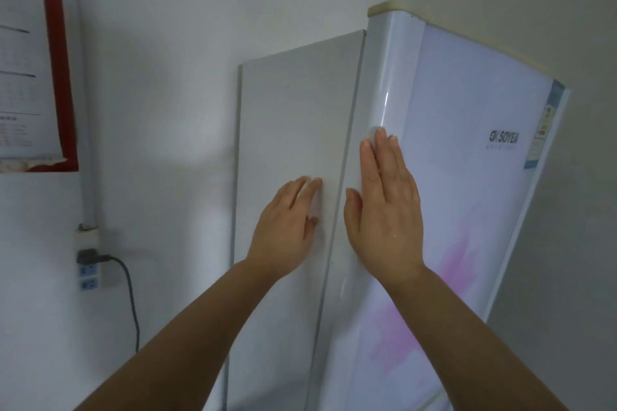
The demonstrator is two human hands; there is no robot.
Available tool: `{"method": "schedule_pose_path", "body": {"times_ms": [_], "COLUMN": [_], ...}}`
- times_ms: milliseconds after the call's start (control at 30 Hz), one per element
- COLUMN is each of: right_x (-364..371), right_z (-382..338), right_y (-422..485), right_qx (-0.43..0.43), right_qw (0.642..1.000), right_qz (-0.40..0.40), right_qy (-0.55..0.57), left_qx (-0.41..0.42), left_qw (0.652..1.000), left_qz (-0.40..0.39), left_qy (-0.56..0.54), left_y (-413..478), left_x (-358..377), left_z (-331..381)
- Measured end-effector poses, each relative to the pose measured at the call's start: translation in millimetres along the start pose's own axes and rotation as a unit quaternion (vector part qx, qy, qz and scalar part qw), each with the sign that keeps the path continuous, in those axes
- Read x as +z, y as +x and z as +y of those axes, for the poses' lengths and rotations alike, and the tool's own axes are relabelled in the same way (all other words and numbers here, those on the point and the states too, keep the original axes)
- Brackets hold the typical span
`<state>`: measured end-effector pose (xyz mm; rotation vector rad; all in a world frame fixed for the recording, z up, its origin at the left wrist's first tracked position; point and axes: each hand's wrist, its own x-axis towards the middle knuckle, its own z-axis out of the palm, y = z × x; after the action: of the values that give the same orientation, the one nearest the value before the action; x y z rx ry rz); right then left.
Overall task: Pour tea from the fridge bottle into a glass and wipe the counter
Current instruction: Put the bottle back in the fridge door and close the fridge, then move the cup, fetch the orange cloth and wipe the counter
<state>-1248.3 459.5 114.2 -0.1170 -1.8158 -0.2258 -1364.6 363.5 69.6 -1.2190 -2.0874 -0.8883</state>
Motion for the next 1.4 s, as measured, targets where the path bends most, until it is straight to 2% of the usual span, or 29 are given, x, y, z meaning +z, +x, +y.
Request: {"method": "schedule_pose_path", "body": {"times_ms": [167, 300, 433, 567, 667, 833, 1067, 1267, 1400], "right_x": [-11, -15, -18, -12, -6, 8, 6, -8, -15], "right_z": [-28, -65, -106, -131, -157, -224, -362, -485, -556], "right_y": [-31, -72, -105, -122, -124, -123, -119, -120, -127], "right_qx": [0.013, 0.012, -0.005, -0.021, -0.042, -0.072, -0.116, -0.191, -0.246], "right_qw": [0.992, 0.963, 0.887, 0.828, 0.8, 0.767, 0.715, 0.686, 0.65], "right_qz": [-0.116, -0.264, -0.462, -0.559, -0.59, -0.616, -0.645, -0.64, -0.646], "right_qy": [-0.044, -0.059, -0.024, 0.039, 0.101, 0.163, 0.243, 0.289, 0.316], "left_qx": [-0.091, -0.18, -0.249, -0.304, -0.336, -0.379, -0.449, -0.529, -0.579], "left_qw": [0.989, 0.949, 0.88, 0.832, 0.809, 0.793, 0.758, 0.723, 0.695], "left_qz": [-0.096, -0.216, -0.342, -0.411, -0.433, -0.426, -0.404, -0.365, -0.343], "left_qy": [0.068, 0.146, 0.217, 0.217, 0.212, 0.216, 0.249, 0.252, 0.252], "left_y": [-41, -81, -126, -168, -197, -245, -327, -405, -454], "left_x": [-22, -38, -57, -85, -112, -172, -283, -372, -419], "left_z": [-2, -23, -48, -68, -81, -103, -140, -161, -168]}}
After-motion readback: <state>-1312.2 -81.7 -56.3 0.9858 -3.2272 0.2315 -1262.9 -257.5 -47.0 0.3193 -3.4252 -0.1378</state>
